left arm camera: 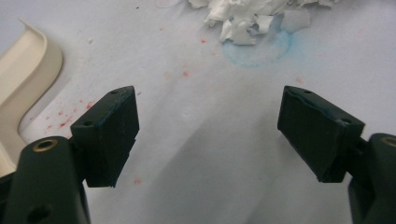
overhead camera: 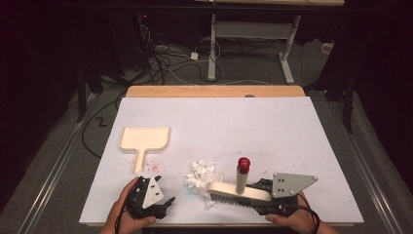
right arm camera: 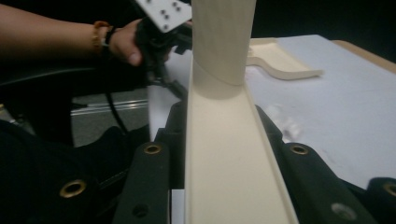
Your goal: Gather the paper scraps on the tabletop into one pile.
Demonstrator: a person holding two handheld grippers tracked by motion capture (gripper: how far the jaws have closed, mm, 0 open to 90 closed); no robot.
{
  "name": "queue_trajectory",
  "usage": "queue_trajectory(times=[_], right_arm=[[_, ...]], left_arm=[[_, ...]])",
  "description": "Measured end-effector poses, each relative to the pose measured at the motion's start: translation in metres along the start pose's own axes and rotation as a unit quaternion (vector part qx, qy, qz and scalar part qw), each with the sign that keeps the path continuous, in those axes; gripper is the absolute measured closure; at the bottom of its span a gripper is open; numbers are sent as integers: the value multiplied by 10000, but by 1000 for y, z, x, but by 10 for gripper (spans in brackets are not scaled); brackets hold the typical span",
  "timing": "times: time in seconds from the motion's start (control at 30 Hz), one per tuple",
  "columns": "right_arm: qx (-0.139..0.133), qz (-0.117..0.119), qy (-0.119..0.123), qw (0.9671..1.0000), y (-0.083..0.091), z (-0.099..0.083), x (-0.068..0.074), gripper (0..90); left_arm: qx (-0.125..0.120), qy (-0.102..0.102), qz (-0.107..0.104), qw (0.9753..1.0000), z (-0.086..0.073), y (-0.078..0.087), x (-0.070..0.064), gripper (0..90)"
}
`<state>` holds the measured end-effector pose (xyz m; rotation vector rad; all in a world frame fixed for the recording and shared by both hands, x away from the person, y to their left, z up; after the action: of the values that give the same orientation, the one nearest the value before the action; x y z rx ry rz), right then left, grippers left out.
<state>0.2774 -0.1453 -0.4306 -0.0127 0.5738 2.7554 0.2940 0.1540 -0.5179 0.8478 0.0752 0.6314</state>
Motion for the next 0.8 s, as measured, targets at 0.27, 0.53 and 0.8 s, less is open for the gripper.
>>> queue_trajectory(times=[0.27,0.53,0.8], right_arm=[[571,433,90,9974,-41,-26,8,680],[482,81,162,9987,-61,-23,-23,680],[357,-109,175,9991,-75,-14,-36,680]], left_arm=[[-12,69,-17,10000,-2,2,2,195],[15,5,-22,10000,-2,-1,2,195],[-16,16,-20,10000,-2,0,2,195]])
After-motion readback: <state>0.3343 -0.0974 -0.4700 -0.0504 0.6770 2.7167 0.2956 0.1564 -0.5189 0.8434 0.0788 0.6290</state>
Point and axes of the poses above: each handheld gripper's, and its own axes: y roughly backward along the jaws, z roughly out of its top, x roughly to its left, the point moved 6 cm from there along -y, roughly forward along the jaws, and after that the axes turned 7 degrees about -z, right-handed, at the moved point
